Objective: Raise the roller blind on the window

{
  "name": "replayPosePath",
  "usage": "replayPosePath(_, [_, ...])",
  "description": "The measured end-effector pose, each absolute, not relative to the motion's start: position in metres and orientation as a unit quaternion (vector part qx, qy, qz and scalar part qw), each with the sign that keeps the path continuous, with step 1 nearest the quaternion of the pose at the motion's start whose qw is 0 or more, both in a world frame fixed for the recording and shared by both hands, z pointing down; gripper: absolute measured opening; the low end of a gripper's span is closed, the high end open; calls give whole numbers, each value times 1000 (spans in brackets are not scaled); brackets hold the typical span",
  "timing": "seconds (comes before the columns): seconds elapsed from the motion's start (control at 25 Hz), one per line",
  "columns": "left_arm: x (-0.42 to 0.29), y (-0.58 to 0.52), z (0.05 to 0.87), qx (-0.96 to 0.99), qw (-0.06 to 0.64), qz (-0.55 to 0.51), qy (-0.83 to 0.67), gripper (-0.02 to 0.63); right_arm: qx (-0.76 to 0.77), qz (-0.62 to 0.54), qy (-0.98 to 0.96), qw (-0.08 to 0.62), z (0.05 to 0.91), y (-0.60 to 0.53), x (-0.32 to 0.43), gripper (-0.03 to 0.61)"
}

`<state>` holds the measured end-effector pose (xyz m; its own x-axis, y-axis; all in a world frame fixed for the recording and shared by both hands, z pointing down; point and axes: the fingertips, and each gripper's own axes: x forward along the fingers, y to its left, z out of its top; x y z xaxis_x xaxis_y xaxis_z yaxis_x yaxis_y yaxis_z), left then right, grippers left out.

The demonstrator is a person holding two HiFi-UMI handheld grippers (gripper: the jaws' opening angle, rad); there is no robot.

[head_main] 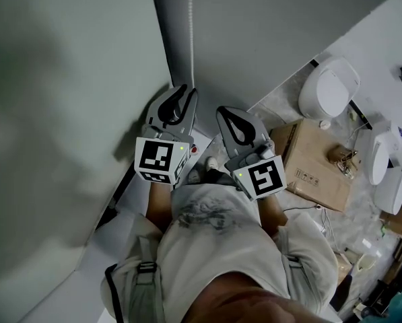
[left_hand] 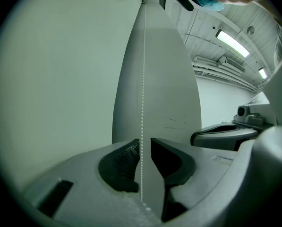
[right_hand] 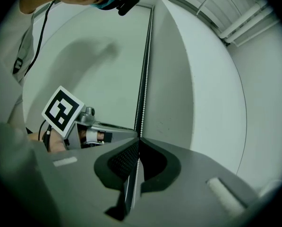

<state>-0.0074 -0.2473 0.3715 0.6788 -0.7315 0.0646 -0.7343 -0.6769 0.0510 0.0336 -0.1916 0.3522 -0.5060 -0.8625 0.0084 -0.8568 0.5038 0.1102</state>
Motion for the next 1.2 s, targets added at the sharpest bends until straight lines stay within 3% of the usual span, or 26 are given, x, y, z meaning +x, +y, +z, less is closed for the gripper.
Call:
replayPosePath(0.72, [7,-276,374,915,38,25,-400,97,492,-40,-869,30,355,-201,39,11])
replayPosePath(0.92, [9,-277,370,915,40,17,-401,29,494,-40,-868,31,353,-199,43,11])
replayPosePath(1.2, [9,-271,374,920,48,10,-390,25,487,-42,-872,27,351,-201,41,11])
